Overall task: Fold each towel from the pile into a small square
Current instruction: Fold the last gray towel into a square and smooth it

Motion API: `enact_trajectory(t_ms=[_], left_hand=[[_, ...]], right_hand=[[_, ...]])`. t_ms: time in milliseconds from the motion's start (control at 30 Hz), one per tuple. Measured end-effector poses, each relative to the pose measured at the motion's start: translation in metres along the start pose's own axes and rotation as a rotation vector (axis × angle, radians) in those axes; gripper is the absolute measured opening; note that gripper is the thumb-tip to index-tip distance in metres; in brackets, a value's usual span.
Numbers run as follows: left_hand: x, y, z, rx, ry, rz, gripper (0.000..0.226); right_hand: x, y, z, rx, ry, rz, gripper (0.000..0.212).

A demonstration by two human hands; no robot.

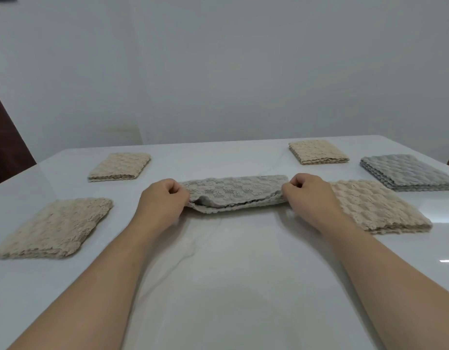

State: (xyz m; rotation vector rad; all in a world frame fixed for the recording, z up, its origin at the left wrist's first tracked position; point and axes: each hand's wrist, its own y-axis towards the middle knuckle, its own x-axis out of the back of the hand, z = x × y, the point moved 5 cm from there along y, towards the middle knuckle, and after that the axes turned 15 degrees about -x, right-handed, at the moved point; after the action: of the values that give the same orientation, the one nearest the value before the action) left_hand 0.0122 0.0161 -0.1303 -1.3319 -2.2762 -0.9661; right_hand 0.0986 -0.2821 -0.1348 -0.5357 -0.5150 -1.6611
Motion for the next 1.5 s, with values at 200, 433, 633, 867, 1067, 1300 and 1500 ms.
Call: enact_trajectory(t_ms=[200,433,633,867,1067,1300,1500], left_hand=[[0.002,-0.003,-0.007,-0.04,-0.003,-0.011,0.019],[0.0,-0.003,-0.001,-0.051,0.057,-0.04,0.031],[-0.002,-0.004,0.005,0.018,-0.1,-0.011,0.017],[-0.004,-0.004,0.005,0.008,-0.069,0.049,0.026],[-0.005,-0.006,-0.001,0.025,0.004,0.123,0.039],[-0.004,-0.007,-0.003,0.045,0.068,0.181,0.042],[-0.003,-0.008,-0.006,0.045,0.206,0.249,0.035]], right_hand=[[0.002,-0.001,0.0,-0.016,-0.051,-0.004,0.024],[0.001,-0.005,0.002,-0.015,-0.075,0.011,0.027],[-0.003,-0.005,0.003,0.013,-0.11,0.002,0.028],[-0.007,-0.001,0.001,0.033,-0.166,0.038,0.018],[-0.007,-0.006,0.006,0.072,-0.257,0.049,0.02],[-0.009,-0.018,0.012,0.124,-0.397,0.068,0.021],[-0.006,-0.03,0.016,0.171,-0.535,0.047,0.025]])
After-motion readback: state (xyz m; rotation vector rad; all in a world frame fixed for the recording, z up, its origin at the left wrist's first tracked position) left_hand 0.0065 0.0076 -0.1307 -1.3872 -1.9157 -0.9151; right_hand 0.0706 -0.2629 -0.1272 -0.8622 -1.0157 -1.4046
